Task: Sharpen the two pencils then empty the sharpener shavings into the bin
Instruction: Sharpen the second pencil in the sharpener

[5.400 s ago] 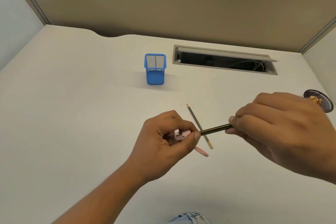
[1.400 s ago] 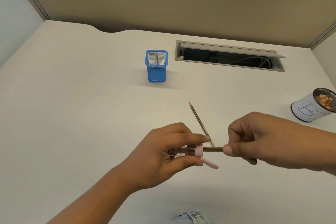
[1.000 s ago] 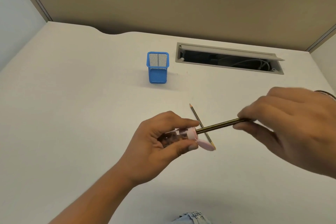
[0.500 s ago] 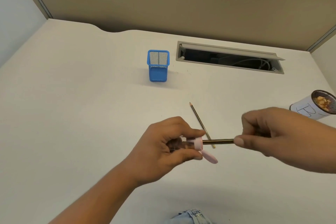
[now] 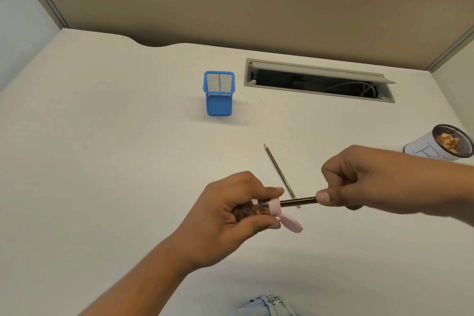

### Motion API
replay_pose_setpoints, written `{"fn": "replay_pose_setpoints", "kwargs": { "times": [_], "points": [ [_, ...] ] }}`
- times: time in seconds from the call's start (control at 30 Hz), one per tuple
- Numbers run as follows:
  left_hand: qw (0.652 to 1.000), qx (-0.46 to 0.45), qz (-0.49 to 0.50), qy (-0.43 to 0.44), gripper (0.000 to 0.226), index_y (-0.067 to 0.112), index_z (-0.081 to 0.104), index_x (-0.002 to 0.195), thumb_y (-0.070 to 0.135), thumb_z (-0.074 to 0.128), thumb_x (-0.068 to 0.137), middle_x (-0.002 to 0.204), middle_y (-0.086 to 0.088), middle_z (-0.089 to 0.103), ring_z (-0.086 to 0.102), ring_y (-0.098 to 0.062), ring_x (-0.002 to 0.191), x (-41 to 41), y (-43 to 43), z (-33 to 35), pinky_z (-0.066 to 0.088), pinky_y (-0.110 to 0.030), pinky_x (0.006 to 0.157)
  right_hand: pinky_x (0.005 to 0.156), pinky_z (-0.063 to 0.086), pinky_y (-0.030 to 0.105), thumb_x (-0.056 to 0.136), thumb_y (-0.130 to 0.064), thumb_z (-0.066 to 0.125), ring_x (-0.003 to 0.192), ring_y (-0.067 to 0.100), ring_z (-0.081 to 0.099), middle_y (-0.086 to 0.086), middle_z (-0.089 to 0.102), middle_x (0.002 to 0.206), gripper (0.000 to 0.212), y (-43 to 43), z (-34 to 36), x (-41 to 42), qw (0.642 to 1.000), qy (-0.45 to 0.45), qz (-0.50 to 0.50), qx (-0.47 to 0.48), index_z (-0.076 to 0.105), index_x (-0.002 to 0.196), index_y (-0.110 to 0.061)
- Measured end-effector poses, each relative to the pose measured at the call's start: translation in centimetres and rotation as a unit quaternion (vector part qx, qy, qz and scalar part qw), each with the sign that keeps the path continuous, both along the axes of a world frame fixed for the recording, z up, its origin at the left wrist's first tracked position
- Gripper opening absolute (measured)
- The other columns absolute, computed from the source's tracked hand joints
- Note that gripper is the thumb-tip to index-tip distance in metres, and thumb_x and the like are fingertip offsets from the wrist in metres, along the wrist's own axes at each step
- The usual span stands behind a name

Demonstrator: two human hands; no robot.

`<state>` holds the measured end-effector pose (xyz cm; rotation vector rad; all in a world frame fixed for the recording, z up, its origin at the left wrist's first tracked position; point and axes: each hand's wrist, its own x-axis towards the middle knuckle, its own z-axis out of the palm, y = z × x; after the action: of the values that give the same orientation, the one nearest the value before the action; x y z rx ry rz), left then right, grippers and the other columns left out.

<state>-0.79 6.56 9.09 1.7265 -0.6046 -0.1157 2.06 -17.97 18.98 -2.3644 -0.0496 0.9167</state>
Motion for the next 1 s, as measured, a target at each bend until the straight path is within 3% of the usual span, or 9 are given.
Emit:
{"fn": "replay_pose_setpoints", "kwargs": {
  "times": [0.13, 0.2, 0.33, 0.43, 0.6, 0.7, 0.83, 0.9, 1.0],
  "points": [
    [0.998, -0.014, 0.012, 0.055, 0.03, 0.023, 0.075, 0.11, 0.019, 0.078, 0.08, 0.09, 0.011, 0.065, 0.065, -0.01, 0.081, 0.3, 0.0, -0.1, 0.052, -0.019, 0.066, 0.042, 0.033, 0.015, 0.079, -0.068, 0.058, 0.049, 0.004, 0.05, -0.019, 0.06, 0.056, 0.031, -0.3, -0.7, -1.0, 0.98, -0.155, 0.08, -0.099, 0.053, 0.071, -0.039],
    [0.995, -0.026, 0.022, 0.095, 0.029, 0.029, 0.075, 0.107, 0.022, 0.079, 0.079, 0.088, 0.015, 0.066, 0.064, -0.004, 0.078, 0.5, 0.2, 0.0, 0.052, -0.019, 0.066, 0.042, 0.031, 0.014, 0.081, -0.073, 0.047, 0.054, 0.007, 0.054, -0.017, 0.059, 0.061, 0.032, -0.3, -0.7, -1.8, 0.916, -0.317, 0.182, -0.167, 0.048, 0.078, -0.041],
    [0.983, -0.089, 0.012, 0.161, 0.025, 0.02, 0.076, 0.104, 0.011, 0.075, 0.08, 0.079, 0.021, 0.067, 0.057, 0.006, 0.058, 0.2, 0.0, 0.6, 0.042, -0.004, 0.056, 0.042, 0.044, 0.037, 0.098, -0.036, 0.058, 0.052, 0.029, 0.055, 0.002, 0.063, 0.065, 0.035, -1.1, -1.6, -1.8, 0.761, -0.554, 0.314, -0.124, 0.066, 0.075, -0.01],
    [0.97, -0.142, 0.007, 0.199, 0.024, 0.023, 0.079, 0.1, 0.01, 0.075, 0.08, 0.074, 0.017, 0.067, 0.049, 0.003, 0.046, 0.1, -0.2, 1.2, 0.036, -0.004, 0.047, 0.045, 0.047, 0.04, 0.095, -0.026, 0.067, 0.053, 0.034, 0.056, 0.011, 0.068, 0.069, 0.032, -1.1, -1.7, -1.4, 0.706, -0.625, 0.318, -0.101, 0.069, 0.072, -0.004],
    [0.953, -0.157, -0.01, 0.259, 0.025, 0.029, 0.078, 0.099, 0.029, 0.074, 0.074, 0.056, 0.015, 0.06, 0.032, 0.0, 0.041, -0.2, -0.4, 1.5, 0.027, -0.011, 0.041, 0.045, 0.049, 0.039, 0.09, -0.016, 0.073, 0.055, 0.032, 0.056, 0.012, 0.069, 0.073, 0.019, -1.4, -1.4, -1.2, 0.678, -0.638, 0.354, -0.089, 0.07, 0.076, -0.004],
    [0.987, -0.096, 0.01, 0.131, 0.026, 0.025, 0.076, 0.105, 0.024, 0.075, 0.079, 0.078, 0.017, 0.065, 0.055, 0.002, 0.057, 0.0, -0.4, 1.4, 0.041, -0.008, 0.054, 0.041, 0.045, 0.036, 0.096, -0.028, 0.063, 0.051, 0.027, 0.055, 0.0, 0.066, 0.065, 0.026, -1.3, -1.2, -1.7, 0.752, -0.57, 0.32, -0.085, 0.067, 0.075, -0.014],
    [0.997, 0.03, -0.032, -0.057, 0.029, 0.013, 0.074, 0.112, 0.02, 0.075, 0.084, 0.089, 0.002, 0.065, 0.062, -0.004, 0.077, 0.5, 0.5, 0.5, 0.047, -0.014, 0.068, 0.042, 0.036, 0.017, 0.086, -0.05, 0.065, 0.045, 0.008, 0.045, -0.016, 0.057, 0.053, 0.035, 0.0, -1.6, -2.2, 0.976, -0.203, 0.081, -0.012, 0.052, 0.068, -0.023],
    [0.995, 0.03, -0.073, -0.056, 0.028, 0.01, 0.073, 0.114, 0.019, 0.074, 0.087, 0.093, 0.001, 0.065, 0.065, -0.008, 0.079, 0.3, 0.5, 0.0, 0.051, -0.016, 0.069, 0.04, 0.032, 0.016, 0.085, -0.04, 0.074, 0.042, 0.006, 0.041, -0.008, 0.056, 0.049, 0.038, 0.0, -1.7, -2.2, 0.998, 0.015, -0.025, 0.052, 0.052, 0.06, -0.02],
    [0.998, 0.022, -0.056, -0.022, 0.028, 0.016, 0.074, 0.112, 0.022, 0.075, 0.085, 0.089, 0.006, 0.065, 0.062, -0.004, 0.075, 0.3, 0.3, -0.3, 0.047, -0.014, 0.063, 0.042, 0.035, 0.016, 0.085, -0.049, 0.07, 0.043, 0.004, 0.046, -0.009, 0.063, 0.054, 0.033, -0.1, -1.5, -2.3, 1.0, 0.002, 0.003, 0.016, 0.055, 0.067, -0.025]
  ]
}}
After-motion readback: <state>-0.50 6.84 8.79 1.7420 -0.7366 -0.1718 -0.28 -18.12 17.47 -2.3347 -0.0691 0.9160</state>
